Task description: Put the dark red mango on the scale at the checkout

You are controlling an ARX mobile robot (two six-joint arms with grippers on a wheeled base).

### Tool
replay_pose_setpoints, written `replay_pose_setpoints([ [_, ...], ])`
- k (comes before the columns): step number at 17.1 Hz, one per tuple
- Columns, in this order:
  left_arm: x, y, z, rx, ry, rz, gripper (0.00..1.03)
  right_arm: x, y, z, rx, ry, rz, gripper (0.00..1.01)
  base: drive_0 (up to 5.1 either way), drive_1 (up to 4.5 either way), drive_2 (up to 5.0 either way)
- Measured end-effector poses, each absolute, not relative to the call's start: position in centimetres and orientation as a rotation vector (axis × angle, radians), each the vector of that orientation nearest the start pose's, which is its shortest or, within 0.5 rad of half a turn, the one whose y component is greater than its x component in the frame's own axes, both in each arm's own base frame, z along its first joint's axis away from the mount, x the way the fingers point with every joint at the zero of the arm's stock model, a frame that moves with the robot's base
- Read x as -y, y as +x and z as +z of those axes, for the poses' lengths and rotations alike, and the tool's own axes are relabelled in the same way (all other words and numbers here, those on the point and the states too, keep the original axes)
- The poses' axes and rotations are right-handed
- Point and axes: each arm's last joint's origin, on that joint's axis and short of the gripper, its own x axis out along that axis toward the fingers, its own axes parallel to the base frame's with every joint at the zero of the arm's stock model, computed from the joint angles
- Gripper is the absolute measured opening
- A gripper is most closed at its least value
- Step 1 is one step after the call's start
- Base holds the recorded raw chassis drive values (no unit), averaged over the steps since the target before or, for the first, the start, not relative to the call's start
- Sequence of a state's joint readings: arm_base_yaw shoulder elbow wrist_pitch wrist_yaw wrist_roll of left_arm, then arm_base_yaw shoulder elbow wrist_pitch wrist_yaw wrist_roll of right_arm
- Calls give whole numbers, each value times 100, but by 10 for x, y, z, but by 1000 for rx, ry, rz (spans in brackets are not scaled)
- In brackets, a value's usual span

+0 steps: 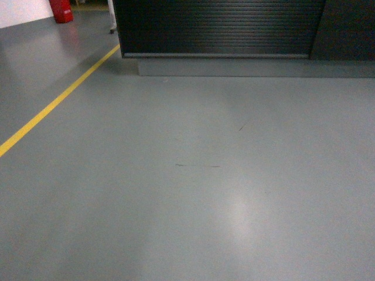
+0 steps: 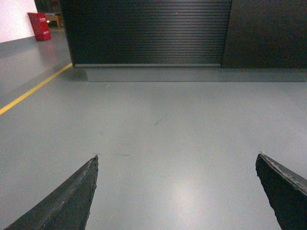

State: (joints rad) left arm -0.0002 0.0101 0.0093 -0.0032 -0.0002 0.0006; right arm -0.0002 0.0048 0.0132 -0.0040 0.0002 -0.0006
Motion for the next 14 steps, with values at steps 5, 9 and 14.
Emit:
replay_pose_setpoints([
  [5,0,98,166,-4,1,0,98,0,97,167,4,-1,0,98,0,0,0],
  [9,0,98,166,-4,1,0,98,0,97,167,4,-1,0,98,0,0,0],
  [14,0,98,166,-4,1,0,98,0,97,167,4,-1,0,98,0,0,0],
])
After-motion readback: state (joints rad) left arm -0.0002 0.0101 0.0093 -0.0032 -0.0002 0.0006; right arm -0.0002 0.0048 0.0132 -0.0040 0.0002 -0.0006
